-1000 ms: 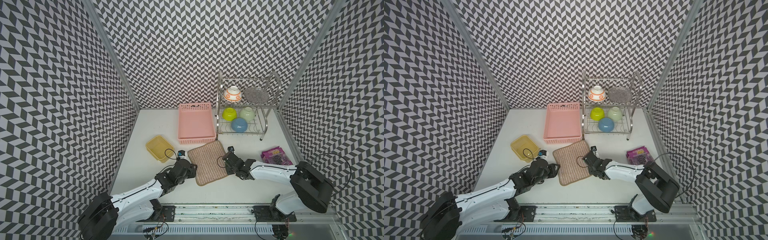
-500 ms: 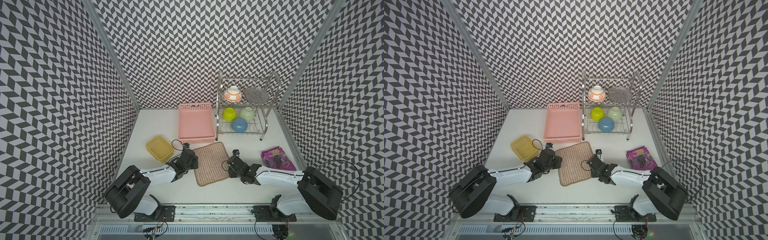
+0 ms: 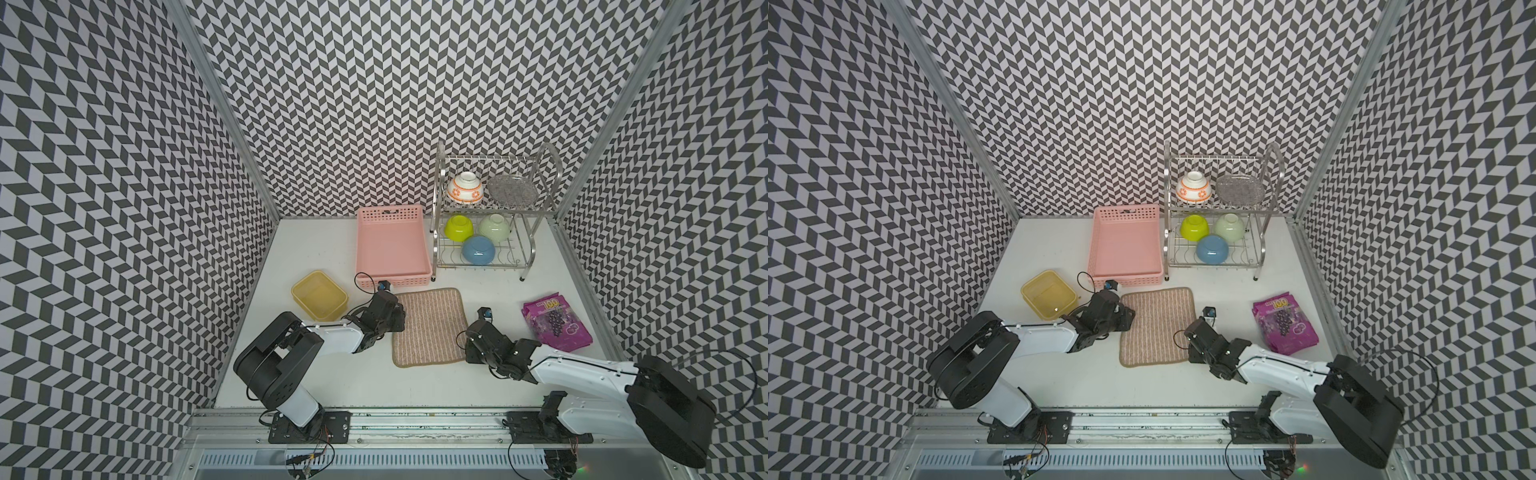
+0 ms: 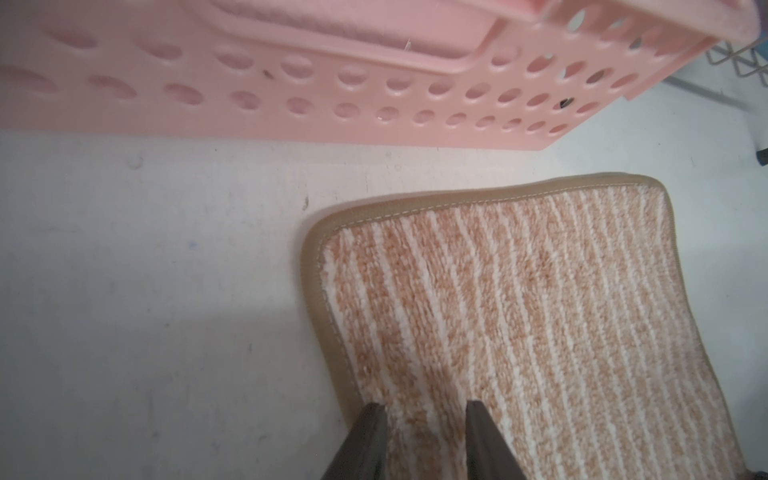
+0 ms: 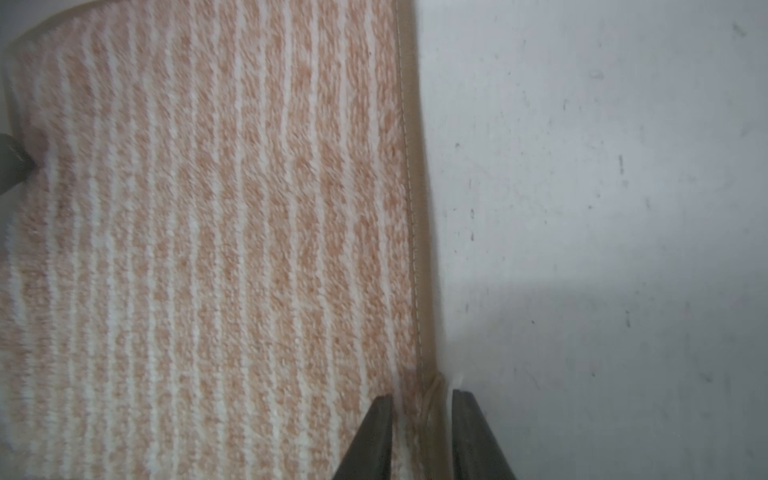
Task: Fold the square dishcloth
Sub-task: Flatten out the cleaning item at the center of the board.
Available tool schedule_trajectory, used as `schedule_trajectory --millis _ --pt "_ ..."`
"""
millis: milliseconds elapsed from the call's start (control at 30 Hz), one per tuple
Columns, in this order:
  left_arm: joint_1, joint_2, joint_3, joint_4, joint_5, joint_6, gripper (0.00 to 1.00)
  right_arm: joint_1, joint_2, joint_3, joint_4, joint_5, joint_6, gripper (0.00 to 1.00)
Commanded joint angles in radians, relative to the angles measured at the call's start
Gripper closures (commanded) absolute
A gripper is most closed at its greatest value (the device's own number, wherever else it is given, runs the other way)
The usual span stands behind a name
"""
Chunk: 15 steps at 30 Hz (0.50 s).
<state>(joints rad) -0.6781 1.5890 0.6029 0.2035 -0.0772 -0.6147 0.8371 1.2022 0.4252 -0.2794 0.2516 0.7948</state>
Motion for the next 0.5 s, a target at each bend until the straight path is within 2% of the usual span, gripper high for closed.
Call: schedule_trajectory --millis 0,167,333,467 --pt "0.005 -0.056 0.030 -0.045 -0.042 0.029 0.59 -0.004 -0.039 0.040 -0.078 0.066 0.025 0.71" --pt "0.009 -0.120 0.041 -0.086 -0.131 0.045 0.53 -0.041 -0.073 0.125 -0.075 0.121 -0.036 0.68" --pt "0.034 -0.101 0.087 -0.108 -0.169 0.098 0.55 -0.087 -0.094 0.179 0.024 0.147 -0.135 0.66" --pt "0.055 -0.054 0.131 -0.126 -0.173 0.141 0.58 -0.147 -0.063 0.224 0.100 0.111 -0.221 0.66"
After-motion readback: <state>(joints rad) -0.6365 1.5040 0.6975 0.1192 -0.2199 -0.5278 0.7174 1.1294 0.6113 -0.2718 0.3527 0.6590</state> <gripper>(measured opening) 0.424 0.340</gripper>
